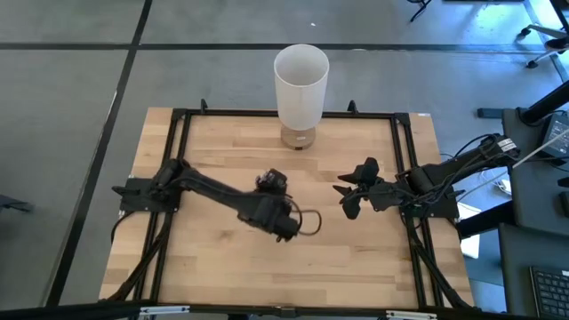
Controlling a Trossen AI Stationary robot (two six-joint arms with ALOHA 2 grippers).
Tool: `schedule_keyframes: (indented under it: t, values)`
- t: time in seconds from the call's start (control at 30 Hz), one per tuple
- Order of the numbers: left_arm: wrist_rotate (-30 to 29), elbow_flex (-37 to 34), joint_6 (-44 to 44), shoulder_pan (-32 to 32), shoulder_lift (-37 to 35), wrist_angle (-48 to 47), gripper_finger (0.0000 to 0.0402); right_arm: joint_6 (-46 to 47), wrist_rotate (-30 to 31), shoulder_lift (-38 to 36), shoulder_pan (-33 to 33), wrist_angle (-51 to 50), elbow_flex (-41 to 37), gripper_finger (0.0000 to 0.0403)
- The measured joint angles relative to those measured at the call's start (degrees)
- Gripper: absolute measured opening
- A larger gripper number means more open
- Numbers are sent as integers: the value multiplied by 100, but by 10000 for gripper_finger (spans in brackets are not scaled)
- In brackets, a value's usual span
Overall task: Put items in baskets/containers
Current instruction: Put the eyeshadow brush into the holder
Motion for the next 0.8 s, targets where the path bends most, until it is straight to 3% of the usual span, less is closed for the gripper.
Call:
schedule_keyframes:
  t: [0.07, 0.13, 0.5, 0.7, 0.8]
  values:
    - [707, 0, -252, 147, 7, 0, 22, 17, 4, 0, 0, 0, 0, 170]
    - [890, 0, -305, 226, 13, 4, 22, 17, 101, 0, 0, 6, 0, 170]
    - [202, 0, 588, 662, 4, 0, 21, 13, 258, 0, 0, 68, 0, 170]
    - [-982, 0, 1178, 983, 0, 0, 21, -9, 258, 0, 0, 48, 0, 170]
    - [-792, 0, 979, 1205, -38, 2, 21, -9, 258, 0, 0, 48, 0, 170]
